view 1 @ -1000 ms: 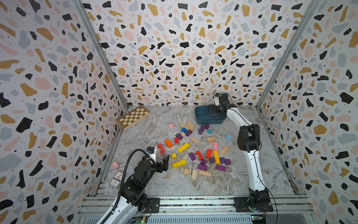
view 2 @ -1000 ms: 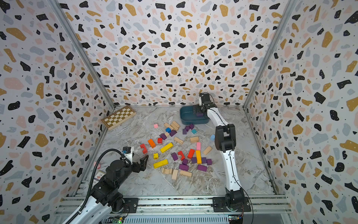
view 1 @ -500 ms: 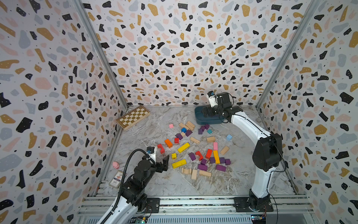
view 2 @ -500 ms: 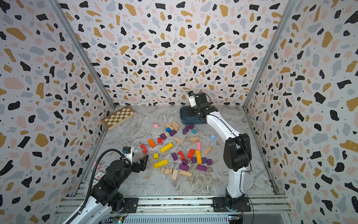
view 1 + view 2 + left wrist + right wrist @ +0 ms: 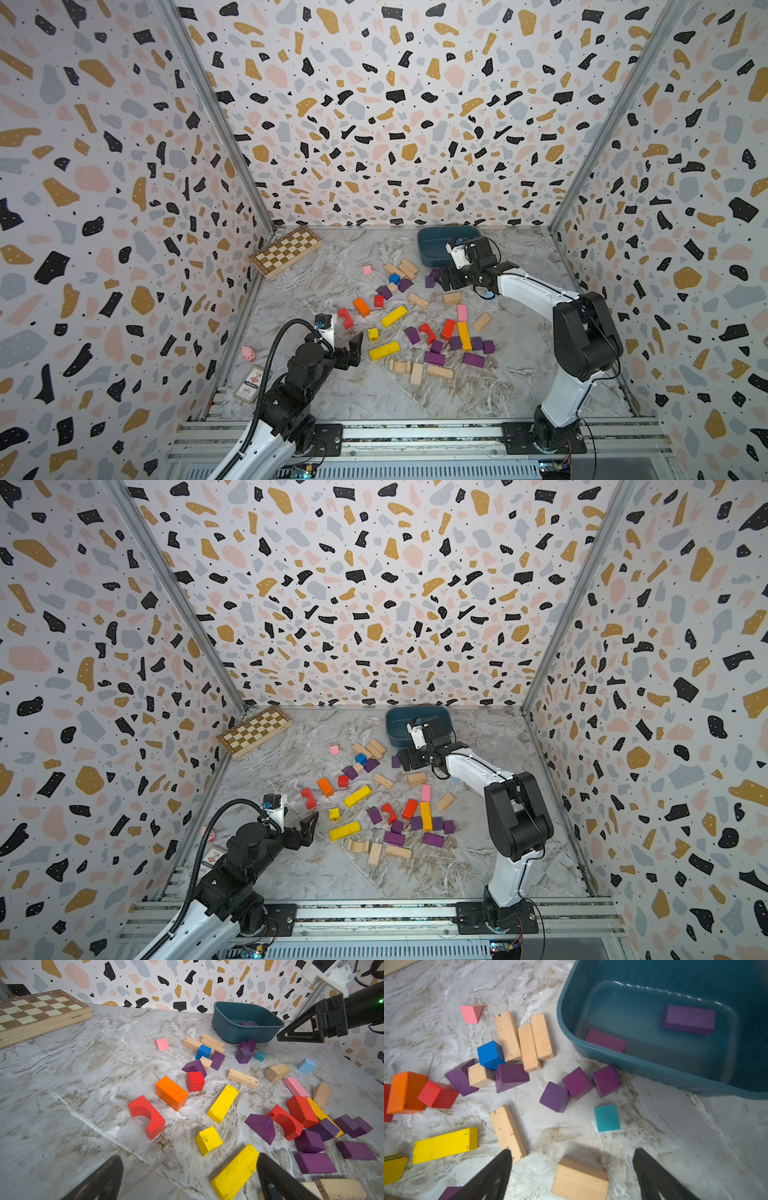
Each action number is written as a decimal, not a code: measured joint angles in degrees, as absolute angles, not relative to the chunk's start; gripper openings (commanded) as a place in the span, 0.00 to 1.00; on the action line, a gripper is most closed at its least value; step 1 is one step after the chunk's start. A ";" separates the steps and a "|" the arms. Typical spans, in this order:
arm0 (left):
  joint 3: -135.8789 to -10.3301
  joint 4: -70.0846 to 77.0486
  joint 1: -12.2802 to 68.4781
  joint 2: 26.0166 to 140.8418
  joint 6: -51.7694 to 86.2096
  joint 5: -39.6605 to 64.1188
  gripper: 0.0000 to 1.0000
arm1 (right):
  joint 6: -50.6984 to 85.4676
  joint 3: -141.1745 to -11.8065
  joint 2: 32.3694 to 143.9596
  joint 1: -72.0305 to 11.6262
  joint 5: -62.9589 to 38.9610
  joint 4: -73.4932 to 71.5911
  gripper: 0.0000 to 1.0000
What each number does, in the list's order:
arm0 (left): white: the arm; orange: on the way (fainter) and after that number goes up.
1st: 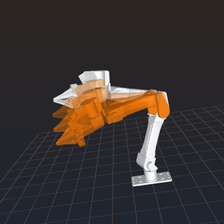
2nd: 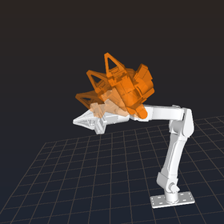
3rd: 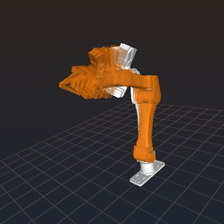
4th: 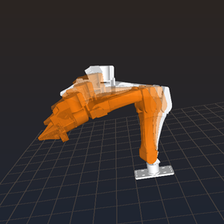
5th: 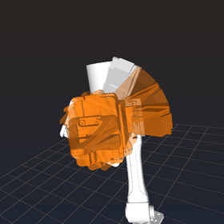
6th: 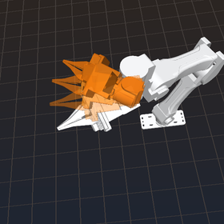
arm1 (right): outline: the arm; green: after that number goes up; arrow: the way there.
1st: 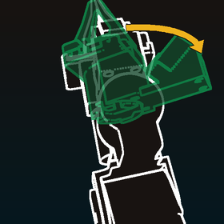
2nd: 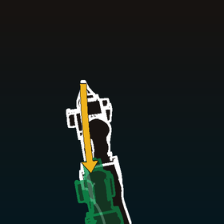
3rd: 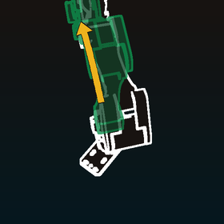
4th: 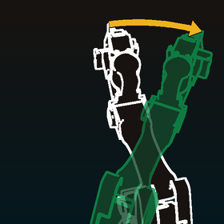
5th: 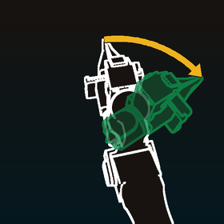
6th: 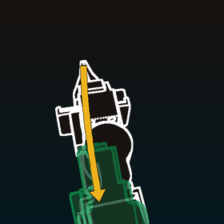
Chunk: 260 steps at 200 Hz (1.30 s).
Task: Pick purple bricks into the storage bin
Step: Pick up the building block from the center of the board.
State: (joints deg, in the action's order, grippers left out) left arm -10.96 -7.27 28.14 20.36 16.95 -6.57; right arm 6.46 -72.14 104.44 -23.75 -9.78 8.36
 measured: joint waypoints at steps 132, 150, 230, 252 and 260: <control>-10.96 -7.31 28.14 18.98 16.95 -6.59 0.99 | 8.71 -80.60 118.39 -20.80 -8.16 4.69 0.71; -10.96 -7.31 28.14 19.07 16.95 -6.61 0.99 | 8.58 -82.52 119.87 -20.82 -7.68 4.97 0.69; -10.96 -7.27 28.14 20.01 16.95 -6.61 0.99 | 7.84 -85.49 122.72 -21.10 -5.98 6.00 0.62; -10.96 -7.25 28.14 20.03 16.95 -6.61 0.99 | 7.60 -87.29 123.92 -21.30 -5.93 5.98 0.60; -10.96 -7.25 28.14 20.05 16.95 -6.61 0.99 | 7.53 -87.88 124.44 -21.41 -5.91 5.98 0.59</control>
